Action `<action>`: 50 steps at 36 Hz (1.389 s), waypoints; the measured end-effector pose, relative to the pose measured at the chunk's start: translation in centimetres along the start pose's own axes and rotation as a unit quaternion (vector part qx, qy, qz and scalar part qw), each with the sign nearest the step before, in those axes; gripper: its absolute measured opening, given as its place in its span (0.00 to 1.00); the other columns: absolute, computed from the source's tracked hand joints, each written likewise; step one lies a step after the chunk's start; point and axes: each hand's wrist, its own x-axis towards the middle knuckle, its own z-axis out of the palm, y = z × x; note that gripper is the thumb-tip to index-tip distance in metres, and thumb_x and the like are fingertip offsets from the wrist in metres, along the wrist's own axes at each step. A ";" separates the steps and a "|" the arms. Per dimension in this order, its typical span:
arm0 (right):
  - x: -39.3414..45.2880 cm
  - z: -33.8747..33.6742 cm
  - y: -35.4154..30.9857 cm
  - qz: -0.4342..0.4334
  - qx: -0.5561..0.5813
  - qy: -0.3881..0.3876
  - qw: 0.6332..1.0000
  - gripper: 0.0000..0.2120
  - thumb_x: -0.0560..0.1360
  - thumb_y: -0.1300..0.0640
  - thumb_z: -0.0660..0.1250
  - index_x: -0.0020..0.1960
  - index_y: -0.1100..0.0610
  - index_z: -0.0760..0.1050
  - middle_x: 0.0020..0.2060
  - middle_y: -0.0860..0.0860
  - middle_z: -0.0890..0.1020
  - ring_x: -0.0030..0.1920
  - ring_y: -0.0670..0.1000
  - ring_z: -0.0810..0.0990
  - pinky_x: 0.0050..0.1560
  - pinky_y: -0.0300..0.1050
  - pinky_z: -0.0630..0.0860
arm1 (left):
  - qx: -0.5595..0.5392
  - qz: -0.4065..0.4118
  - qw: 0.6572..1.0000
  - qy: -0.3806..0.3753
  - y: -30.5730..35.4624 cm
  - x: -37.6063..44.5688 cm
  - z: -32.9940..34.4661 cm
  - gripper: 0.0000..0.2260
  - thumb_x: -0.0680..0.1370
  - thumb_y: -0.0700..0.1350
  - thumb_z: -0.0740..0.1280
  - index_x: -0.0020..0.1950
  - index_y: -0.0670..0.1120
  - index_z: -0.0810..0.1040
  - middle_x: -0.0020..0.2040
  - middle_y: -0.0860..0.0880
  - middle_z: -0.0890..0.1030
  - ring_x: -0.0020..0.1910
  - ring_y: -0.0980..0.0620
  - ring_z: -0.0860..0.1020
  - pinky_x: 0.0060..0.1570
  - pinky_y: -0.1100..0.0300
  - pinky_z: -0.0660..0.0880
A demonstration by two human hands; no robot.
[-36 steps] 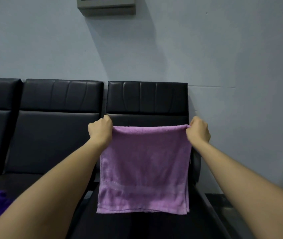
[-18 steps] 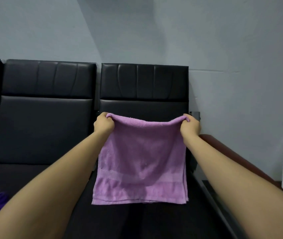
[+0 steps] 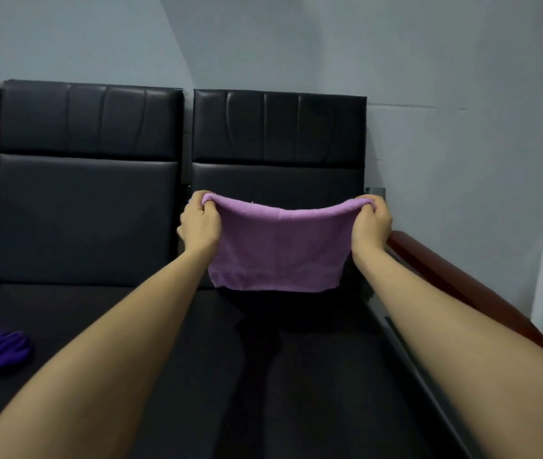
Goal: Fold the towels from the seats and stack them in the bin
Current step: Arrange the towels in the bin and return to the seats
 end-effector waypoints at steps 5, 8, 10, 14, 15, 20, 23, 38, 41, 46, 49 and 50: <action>-1.6 -1.8 2.2 0.007 -0.123 0.035 0.992 0.14 0.78 0.61 0.54 0.50 0.62 0.78 0.58 0.58 0.74 0.58 0.58 0.72 0.64 0.50 0.64 | 0.149 -0.011 0.988 0.040 -1.4 -2.7 -1.1 0.15 0.80 0.45 0.54 0.48 0.42 0.78 0.61 0.43 0.67 0.60 0.42 0.65 0.66 0.52 0.56; -2.8 -2.7 2.9 0.010 -0.160 0.043 0.986 0.15 0.78 0.61 0.54 0.49 0.63 0.78 0.57 0.56 0.75 0.57 0.58 0.72 0.63 0.49 0.59 | 0.159 0.014 0.987 0.027 -2.3 -3.8 -1.9 0.16 0.78 0.44 0.54 0.38 0.42 0.77 0.50 0.47 0.71 0.51 0.45 0.69 0.61 0.52 0.61; -3.4 -3.1 3.2 0.022 -0.179 0.029 0.983 0.13 0.77 0.59 0.54 0.42 0.58 0.76 0.49 0.56 0.78 0.50 0.57 0.72 0.63 0.49 0.59 | 0.146 -0.020 0.989 0.022 -2.4 -4.3 -2.3 0.16 0.77 0.44 0.54 0.31 0.44 0.71 0.38 0.48 0.73 0.42 0.44 0.72 0.47 0.53 0.68; -4.6 -3.3 4.0 0.050 -0.189 -0.010 0.981 0.14 0.77 0.57 0.57 0.35 0.58 0.74 0.36 0.53 0.75 0.43 0.54 0.72 0.61 0.51 0.67 | 0.157 -0.098 0.983 -0.003 -3.4 -4.3 -2.3 0.14 0.77 0.46 0.55 0.35 0.44 0.73 0.37 0.46 0.75 0.39 0.43 0.73 0.41 0.56 0.68; -4.8 -3.2 4.2 0.063 -0.192 -0.022 0.979 0.13 0.77 0.57 0.57 0.35 0.57 0.74 0.35 0.52 0.75 0.43 0.55 0.73 0.59 0.51 0.70 | 0.176 -0.110 0.978 -0.021 -3.8 -4.2 -2.1 0.13 0.77 0.47 0.56 0.39 0.43 0.75 0.40 0.45 0.76 0.41 0.42 0.74 0.42 0.56 0.69; -4.8 -2.2 6.5 0.132 -0.223 -0.081 0.962 0.11 0.76 0.56 0.59 0.37 0.57 0.73 0.41 0.53 0.75 0.42 0.56 0.73 0.47 0.47 0.72 | 0.243 -0.144 0.954 -0.096 -6.9 -4.0 -0.8 0.11 0.78 0.47 0.60 0.50 0.39 0.76 0.47 0.42 0.77 0.45 0.41 0.76 0.43 0.55 0.72; -4.8 -1.6 8.8 0.134 -0.253 -0.112 0.952 0.13 0.77 0.55 0.58 0.34 0.57 0.71 0.41 0.55 0.74 0.41 0.56 0.72 0.43 0.44 0.67 | 0.264 -0.145 0.946 -0.117 -8.9 -4.1 0.2 0.09 0.77 0.45 0.61 0.47 0.39 0.76 0.50 0.38 0.79 0.49 0.39 0.78 0.43 0.53 0.73; -4.9 -0.1 16.7 0.133 -0.395 -0.135 0.899 0.14 0.82 0.56 0.52 0.61 0.62 0.71 0.55 0.60 0.77 0.50 0.59 0.77 0.44 0.47 0.67 | 0.348 -0.129 0.923 -0.104 -16.2 -3.4 2.8 0.14 0.80 0.47 0.55 0.56 0.38 0.73 0.58 0.39 0.76 0.55 0.37 0.75 0.51 0.49 0.71; -4.6 0.2 16.9 0.096 -0.383 -0.101 0.913 0.13 0.82 0.57 0.52 0.60 0.63 0.69 0.50 0.59 0.78 0.41 0.54 0.72 0.40 0.45 0.65 | 0.365 -0.075 0.924 -0.082 -16.6 -2.8 3.2 0.14 0.81 0.47 0.56 0.52 0.38 0.75 0.54 0.39 0.77 0.51 0.37 0.76 0.46 0.52 0.69; -4.1 0.7 17.2 0.086 -0.388 -0.082 0.914 0.13 0.82 0.57 0.52 0.61 0.63 0.68 0.52 0.58 0.78 0.42 0.54 0.72 0.41 0.46 0.65 | 0.327 -0.036 0.941 -0.079 -16.3 -1.0 4.5 0.15 0.82 0.49 0.58 0.53 0.37 0.75 0.55 0.38 0.76 0.52 0.38 0.76 0.44 0.52 0.68; -4.2 1.1 17.9 0.091 -0.431 -0.084 0.894 0.16 0.82 0.57 0.54 0.66 0.63 0.64 0.63 0.60 0.72 0.60 0.60 0.73 0.55 0.54 0.69 | 0.310 -0.082 0.939 -0.122 -16.3 -0.4 5.6 0.21 0.80 0.54 0.62 0.60 0.36 0.71 0.63 0.36 0.69 0.58 0.37 0.72 0.52 0.48 0.69; -4.3 1.2 18.3 0.080 -0.466 -0.089 0.877 0.17 0.81 0.57 0.56 0.67 0.63 0.63 0.66 0.61 0.69 0.64 0.61 0.70 0.61 0.56 0.66 | 0.331 -0.105 0.928 -0.132 -16.4 -0.5 5.8 0.26 0.78 0.57 0.65 0.63 0.36 0.69 0.65 0.36 0.66 0.62 0.37 0.69 0.57 0.47 0.68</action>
